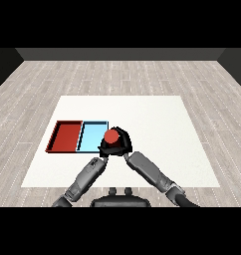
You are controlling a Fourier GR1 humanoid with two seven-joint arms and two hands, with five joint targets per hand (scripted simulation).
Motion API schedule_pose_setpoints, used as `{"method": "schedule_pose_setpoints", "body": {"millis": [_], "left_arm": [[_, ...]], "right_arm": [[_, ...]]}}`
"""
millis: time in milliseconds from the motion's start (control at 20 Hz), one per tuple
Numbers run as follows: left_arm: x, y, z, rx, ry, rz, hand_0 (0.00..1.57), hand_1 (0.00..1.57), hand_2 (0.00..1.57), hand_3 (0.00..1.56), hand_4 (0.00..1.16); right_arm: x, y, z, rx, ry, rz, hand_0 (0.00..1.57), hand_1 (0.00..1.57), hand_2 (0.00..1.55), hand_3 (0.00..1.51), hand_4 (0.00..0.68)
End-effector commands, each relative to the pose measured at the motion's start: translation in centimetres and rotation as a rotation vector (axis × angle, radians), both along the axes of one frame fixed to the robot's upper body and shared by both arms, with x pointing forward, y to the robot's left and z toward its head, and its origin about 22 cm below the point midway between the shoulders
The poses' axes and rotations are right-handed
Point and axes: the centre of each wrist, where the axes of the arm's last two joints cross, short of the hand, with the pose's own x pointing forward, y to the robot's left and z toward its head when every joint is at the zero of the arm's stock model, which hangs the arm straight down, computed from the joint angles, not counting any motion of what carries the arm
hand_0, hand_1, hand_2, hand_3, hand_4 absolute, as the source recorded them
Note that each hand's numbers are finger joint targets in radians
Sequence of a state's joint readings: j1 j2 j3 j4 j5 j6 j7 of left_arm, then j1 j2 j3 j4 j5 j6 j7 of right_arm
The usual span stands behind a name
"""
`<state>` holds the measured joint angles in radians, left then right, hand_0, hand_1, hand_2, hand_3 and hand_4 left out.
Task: Pick the red can and put it in the red box
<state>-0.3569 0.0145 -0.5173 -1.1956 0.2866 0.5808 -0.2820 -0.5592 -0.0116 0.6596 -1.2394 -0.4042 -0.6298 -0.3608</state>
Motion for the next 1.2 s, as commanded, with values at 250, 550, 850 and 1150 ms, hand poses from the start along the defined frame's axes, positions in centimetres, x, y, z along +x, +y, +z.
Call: {"method": "schedule_pose_setpoints", "body": {"millis": [250, 550, 850, 1150], "left_arm": [[-0.1, -0.5, -0.7, 0.003, -0.050, 0.070, 1.57, 1.57, 1.53, 1.43, 0.97], [1.0, -0.1, 0.9, 0.009, -0.066, 0.095, 1.57, 1.57, 1.53, 1.45, 1.12], [0.0, -0.1, 0.5, 0.039, -0.097, 0.094, 1.57, 1.57, 1.54, 1.47, 1.12], [0.3, 1.6, -0.2, 0.009, -0.019, 0.103, 1.57, 1.57, 1.57, 1.51, 1.15]], "right_arm": [[-0.8, 0.7, -0.3, 0.059, 0.034, 0.028, 1.45, 1.45, 1.44, 1.38, 0.597], [-0.7, -0.2, 0.3, -0.025, 0.011, 0.024, 0.00, 0.00, 0.00, 0.00, 0.000], [-0.7, -1.3, 0.0, 0.013, -0.002, 0.028, 0.00, 0.00, 0.00, 0.00, 0.000], [0.8, -1.9, 1.1, 0.025, -0.032, -0.013, 0.00, 0.00, 0.00, 0.00, 0.000]]}}
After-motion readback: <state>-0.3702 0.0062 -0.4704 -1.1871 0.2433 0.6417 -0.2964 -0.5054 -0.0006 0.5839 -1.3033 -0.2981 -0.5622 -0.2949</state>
